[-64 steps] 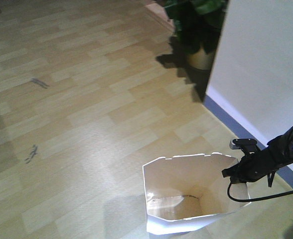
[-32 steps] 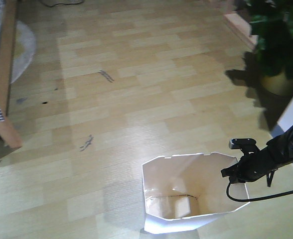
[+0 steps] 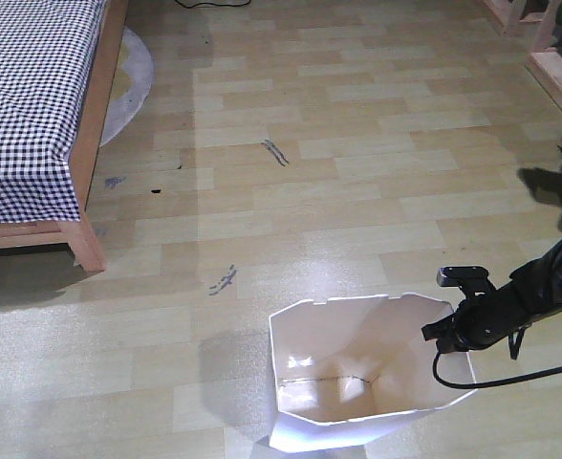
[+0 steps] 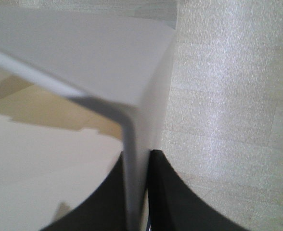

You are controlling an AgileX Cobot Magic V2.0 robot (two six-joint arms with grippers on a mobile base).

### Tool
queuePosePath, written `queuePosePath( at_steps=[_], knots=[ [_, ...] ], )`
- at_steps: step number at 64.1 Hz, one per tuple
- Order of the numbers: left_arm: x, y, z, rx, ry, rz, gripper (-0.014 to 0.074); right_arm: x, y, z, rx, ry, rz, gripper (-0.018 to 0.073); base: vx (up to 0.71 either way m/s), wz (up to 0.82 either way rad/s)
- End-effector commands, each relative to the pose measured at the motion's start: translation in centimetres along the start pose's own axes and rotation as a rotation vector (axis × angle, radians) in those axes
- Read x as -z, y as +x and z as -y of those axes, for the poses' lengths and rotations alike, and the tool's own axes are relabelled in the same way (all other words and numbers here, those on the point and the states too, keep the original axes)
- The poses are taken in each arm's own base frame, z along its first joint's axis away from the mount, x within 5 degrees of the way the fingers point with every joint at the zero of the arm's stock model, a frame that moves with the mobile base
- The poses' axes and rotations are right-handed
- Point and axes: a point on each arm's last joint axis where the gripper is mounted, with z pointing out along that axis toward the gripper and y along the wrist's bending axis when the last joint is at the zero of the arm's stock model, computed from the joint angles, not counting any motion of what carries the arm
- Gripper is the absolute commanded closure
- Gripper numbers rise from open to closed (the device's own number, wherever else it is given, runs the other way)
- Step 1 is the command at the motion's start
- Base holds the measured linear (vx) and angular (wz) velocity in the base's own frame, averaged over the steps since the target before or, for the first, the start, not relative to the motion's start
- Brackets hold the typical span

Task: Move trash bin to bedside with robot
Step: 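Turn the base away from the desk toward the bed, carrying the bin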

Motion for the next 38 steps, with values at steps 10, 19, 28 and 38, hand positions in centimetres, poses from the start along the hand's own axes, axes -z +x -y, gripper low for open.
queuePosePath(
  at_steps=[10,19,28,38],
  knots=[
    [0.2,-1.38,0.05,0.009,0.005,0.098,0.0603,2.62,-1.99,-1.18,0.003,-0.103,0.071,0.0563,0.18,0.05],
    [0.2,-1.38,0.05,0.009,0.005,0.098,0.0603,2.62,-1.99,-1.18,0.003,-0.103,0.071,0.0563,0.2,-0.02],
    [0.2,-1.38,0.05,0.009,0.005,0.098,0.0603,2.62,-1.99,-1.18,0.003,-0.103,0.071,0.0563,0.23,-0.05],
    [0.2,-1.38,0.05,0.009,0.005,0.098,0.0603,2.62,-1.99,-1.18,0.003,-0.103,0.071,0.0563,0.26,-0.08]
  ],
)
